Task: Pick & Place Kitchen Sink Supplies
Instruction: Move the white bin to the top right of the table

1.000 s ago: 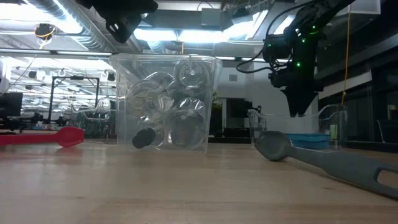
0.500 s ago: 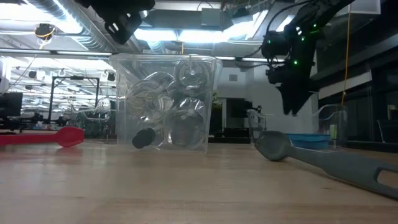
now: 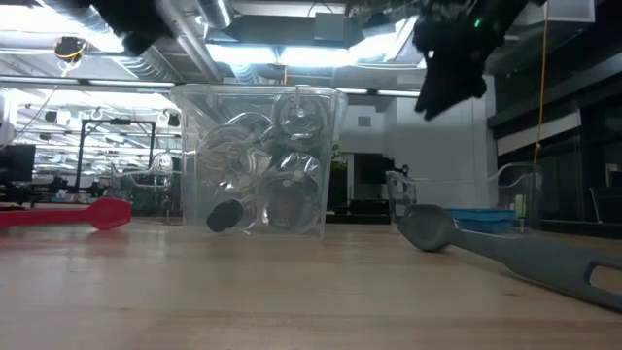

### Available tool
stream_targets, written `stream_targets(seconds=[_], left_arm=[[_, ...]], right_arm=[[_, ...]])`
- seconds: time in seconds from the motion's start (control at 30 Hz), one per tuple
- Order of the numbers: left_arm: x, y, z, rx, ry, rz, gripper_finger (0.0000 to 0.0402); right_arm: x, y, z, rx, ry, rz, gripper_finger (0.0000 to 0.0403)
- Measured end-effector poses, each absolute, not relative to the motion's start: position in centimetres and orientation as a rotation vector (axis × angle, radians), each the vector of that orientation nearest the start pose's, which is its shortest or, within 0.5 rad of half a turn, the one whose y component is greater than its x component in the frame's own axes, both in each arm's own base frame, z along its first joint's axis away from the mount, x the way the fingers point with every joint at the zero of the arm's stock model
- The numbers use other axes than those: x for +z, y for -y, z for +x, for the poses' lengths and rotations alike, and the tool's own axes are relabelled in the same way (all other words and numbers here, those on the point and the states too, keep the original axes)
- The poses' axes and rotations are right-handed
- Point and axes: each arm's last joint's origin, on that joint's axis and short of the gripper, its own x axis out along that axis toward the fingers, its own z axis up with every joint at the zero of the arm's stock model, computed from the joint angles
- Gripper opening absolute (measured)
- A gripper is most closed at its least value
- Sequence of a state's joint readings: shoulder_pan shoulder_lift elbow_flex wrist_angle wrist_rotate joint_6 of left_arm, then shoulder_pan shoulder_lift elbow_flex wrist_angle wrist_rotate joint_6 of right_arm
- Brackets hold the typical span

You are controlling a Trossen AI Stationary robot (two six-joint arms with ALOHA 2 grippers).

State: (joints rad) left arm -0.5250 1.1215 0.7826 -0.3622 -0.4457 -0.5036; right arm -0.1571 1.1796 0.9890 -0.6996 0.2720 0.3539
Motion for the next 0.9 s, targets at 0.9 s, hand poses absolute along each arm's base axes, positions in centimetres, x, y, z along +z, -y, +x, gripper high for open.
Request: stream_targets(seconds=[0.9], left_arm=[[17.3, 4.4, 27.3, 0.401, -0.871, -0.118, 0.0002]], right_arm=[[29.9, -9.4, 22.7, -0.217, -0.569, 0.022, 0.0151]])
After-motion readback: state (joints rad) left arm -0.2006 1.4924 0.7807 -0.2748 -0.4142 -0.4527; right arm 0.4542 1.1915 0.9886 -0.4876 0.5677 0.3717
